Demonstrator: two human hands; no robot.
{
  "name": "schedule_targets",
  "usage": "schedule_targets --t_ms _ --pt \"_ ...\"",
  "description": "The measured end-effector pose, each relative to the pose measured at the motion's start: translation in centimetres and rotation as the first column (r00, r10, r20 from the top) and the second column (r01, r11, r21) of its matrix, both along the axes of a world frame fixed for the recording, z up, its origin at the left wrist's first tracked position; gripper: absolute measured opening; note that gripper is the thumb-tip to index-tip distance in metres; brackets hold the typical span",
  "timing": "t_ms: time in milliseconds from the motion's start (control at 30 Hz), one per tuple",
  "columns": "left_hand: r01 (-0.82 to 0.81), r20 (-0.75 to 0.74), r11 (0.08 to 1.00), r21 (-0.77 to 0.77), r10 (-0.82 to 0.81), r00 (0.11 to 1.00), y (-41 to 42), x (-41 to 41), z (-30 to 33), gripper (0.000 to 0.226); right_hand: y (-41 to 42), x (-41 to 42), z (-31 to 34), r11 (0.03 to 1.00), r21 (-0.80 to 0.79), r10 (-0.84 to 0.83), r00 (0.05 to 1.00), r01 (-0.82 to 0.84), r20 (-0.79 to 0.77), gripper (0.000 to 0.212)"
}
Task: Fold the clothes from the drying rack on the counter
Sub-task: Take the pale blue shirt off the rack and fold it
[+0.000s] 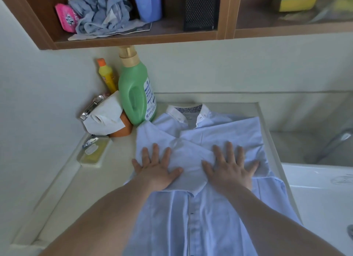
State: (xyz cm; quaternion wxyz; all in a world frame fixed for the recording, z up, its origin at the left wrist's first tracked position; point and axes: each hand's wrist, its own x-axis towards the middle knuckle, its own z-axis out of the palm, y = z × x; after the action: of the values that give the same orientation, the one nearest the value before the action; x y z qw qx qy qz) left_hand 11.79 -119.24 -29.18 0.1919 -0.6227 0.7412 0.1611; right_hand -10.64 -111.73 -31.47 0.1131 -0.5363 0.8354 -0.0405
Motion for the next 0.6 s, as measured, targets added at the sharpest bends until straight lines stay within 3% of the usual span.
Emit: schedule_targets --t_ms 300,600 --pt "0.017 -0.009 0.999 -0.046 -0.018 1.000 -5.8 -1.3 -1.0 0.096 -4.5 -0.7 -0.1 0.999 0.012 -0.037 0.999 0.038 -0.028 0.076" --pt "-0.024 -0.066 0.984 -0.175 0.012 0.998 -3.2 -0.7 -1.9 0.093 -3.7 -1.0 -0.2 1.000 -0.009 -0.009 1.000 0.010 0.026 0.078"
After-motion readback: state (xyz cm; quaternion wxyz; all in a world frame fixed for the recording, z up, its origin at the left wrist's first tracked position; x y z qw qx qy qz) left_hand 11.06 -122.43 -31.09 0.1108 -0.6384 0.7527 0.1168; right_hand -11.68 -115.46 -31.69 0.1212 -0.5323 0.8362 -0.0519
